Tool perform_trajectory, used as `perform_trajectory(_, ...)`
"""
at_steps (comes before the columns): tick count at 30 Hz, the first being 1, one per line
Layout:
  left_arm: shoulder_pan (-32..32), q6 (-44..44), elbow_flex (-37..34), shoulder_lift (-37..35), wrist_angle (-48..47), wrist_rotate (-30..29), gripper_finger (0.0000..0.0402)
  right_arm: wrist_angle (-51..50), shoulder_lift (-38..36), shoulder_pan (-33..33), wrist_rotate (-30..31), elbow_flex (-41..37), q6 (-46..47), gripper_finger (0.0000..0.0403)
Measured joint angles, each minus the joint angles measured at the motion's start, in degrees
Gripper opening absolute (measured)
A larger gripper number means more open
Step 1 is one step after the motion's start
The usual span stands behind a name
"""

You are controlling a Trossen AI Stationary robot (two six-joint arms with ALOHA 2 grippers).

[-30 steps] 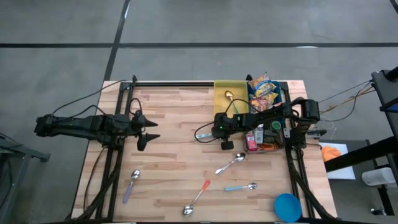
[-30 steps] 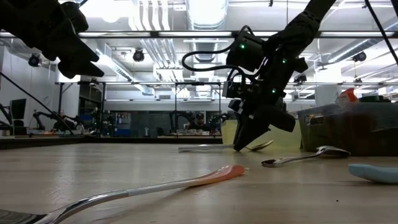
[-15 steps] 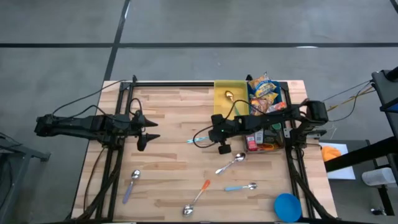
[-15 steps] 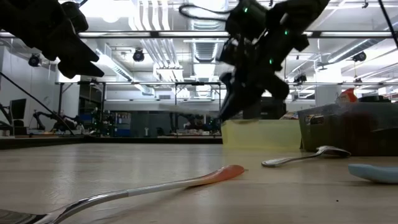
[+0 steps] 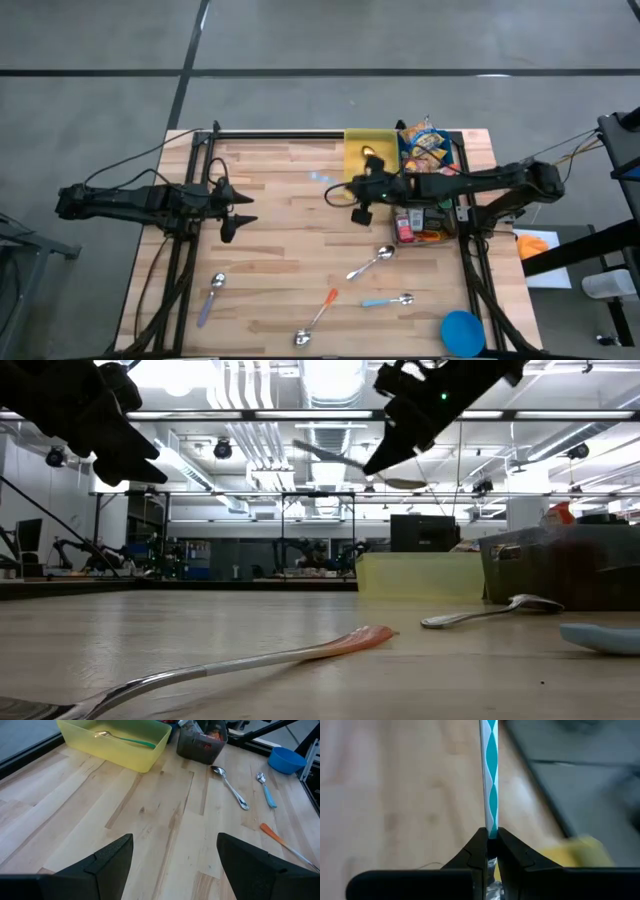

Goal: Pick & Place Food Item
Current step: Put the blue patterned spoon into the yellow bin

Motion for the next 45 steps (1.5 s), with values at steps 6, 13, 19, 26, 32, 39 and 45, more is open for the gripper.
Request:
perform_trajectory(6, 0.0, 0.0, 0.0, 0.0, 0.0, 0.0, 0.029, -1.8, -3.3, -2.3, 11.1, -1.7, 13.8, 0.0022)
perform_trajectory(13, 0.0, 0.0, 0.0, 0.0, 0.0, 0.0, 0.029, -2.0, -0.9, -9.0, 13.7, -2.4, 38.7, 0.0022)
perform_trajectory(19, 0.0, 0.0, 0.0, 0.0, 0.0, 0.0, 0.029, -1.9, 4.5, -14.7, 10.0, -2.4, 46.1, 0.0022)
perform_trajectory(26, 0.0, 0.0, 0.0, 0.0, 0.0, 0.0, 0.029, -1.6, 11.3, -18.2, 3.2, -2.4, 51.5, 0.0022)
perform_trajectory(32, 0.0, 0.0, 0.0, 0.0, 0.0, 0.0, 0.029, -1.6, 14.8, -19.4, 0.2, -2.4, 53.8, 0.0022)
perform_trajectory(39, 0.0, 0.0, 0.0, 0.0, 0.0, 0.0, 0.029, -1.6, 16.9, -19.7, -1.6, -2.4, 53.8, 0.0022)
perform_trajectory(45, 0.0, 0.0, 0.0, 0.0, 0.0, 0.0, 0.029, -1.4, 17.7, -19.7, -1.9, -2.4, 53.8, 0.0022)
